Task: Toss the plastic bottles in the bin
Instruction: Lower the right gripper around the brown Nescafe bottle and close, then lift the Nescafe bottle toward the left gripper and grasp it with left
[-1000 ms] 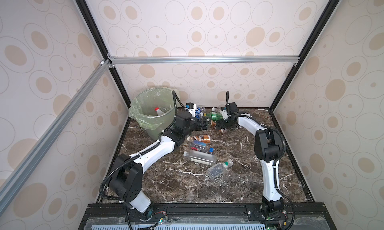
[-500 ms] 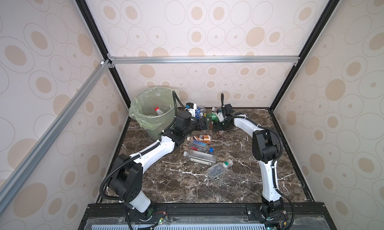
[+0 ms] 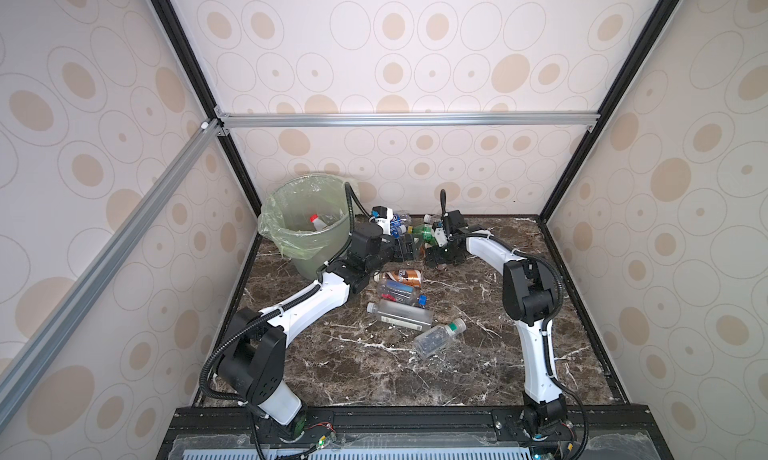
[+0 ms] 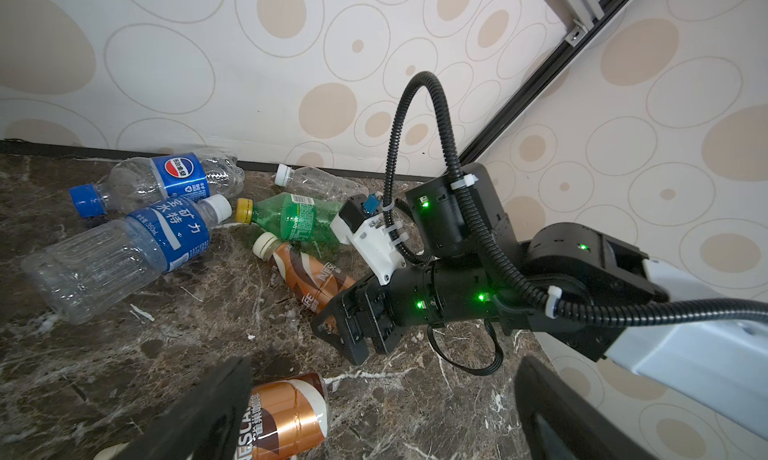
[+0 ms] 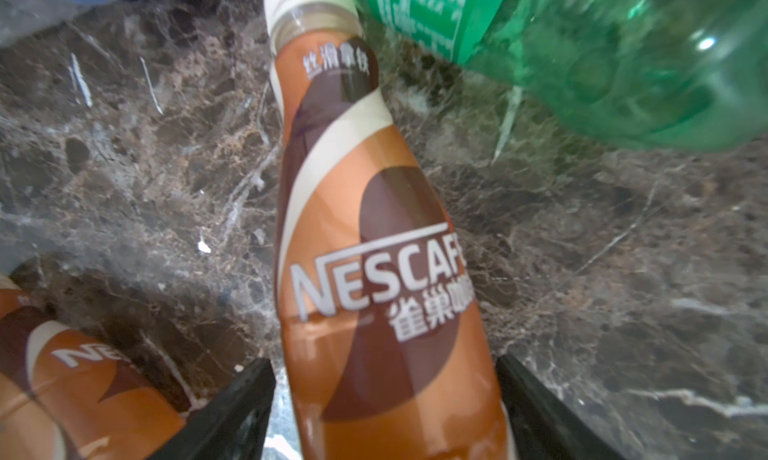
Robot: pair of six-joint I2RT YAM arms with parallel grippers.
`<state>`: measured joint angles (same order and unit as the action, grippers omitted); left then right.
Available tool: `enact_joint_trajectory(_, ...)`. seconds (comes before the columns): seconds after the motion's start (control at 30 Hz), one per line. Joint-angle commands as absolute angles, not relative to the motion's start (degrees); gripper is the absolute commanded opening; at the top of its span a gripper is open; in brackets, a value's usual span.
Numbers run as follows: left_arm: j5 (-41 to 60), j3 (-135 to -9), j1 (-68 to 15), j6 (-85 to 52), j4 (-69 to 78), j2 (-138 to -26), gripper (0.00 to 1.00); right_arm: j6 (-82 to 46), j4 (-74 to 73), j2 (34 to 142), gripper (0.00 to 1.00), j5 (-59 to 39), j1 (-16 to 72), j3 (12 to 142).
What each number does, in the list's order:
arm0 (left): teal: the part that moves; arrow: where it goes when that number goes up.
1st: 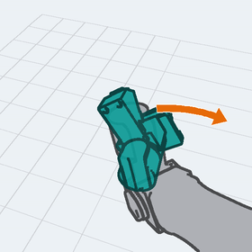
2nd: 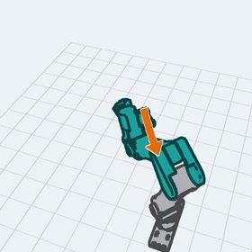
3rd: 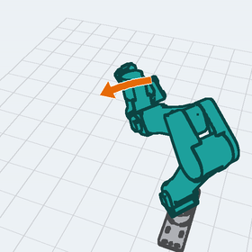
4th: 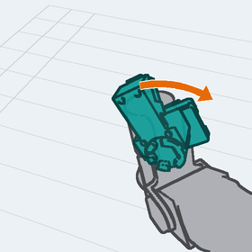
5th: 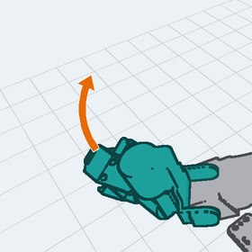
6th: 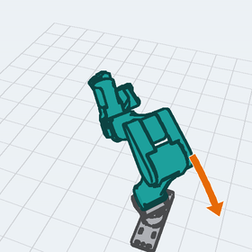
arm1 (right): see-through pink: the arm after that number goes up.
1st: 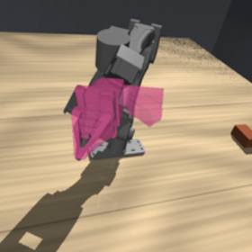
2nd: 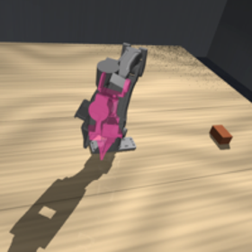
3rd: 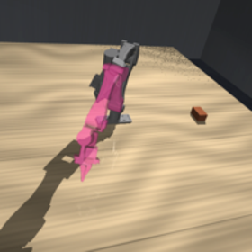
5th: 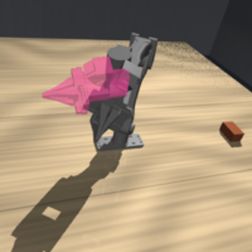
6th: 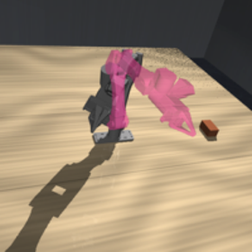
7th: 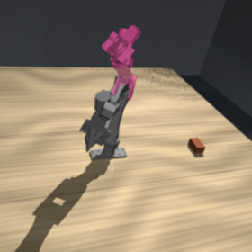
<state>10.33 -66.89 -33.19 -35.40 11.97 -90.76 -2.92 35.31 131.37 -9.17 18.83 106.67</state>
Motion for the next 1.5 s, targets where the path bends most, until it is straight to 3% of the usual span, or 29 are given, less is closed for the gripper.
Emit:
enact_joint_trajectory(0.0,9.78,-66.62,-33.68,-36.39,13.63,-89.22,0.99,-1.7,37.09,132.63,0.83,-9.14,19.29,107.0)
enact_joint_trajectory(0.57,9.22,-65.63,-33.7,-37.48,13.86,-88.33,0.99,-3.41,33.99,126.66,0.61,-9.92,19.69,100.35)
enact_joint_trajectory(1.13,8.8,-65.71,-33.67,-38.81,11.7,-86.83,0.99,-6.12,30.38,113.16,0.59,-10.71,21.72,89.85)
enact_joint_trajectory(1.47,16.35,-78.8,-30.49,-44.99,9.46,-94.75,0.99,-7.62,28.16,99.55,0.58,-9.61,22.06,84.54)
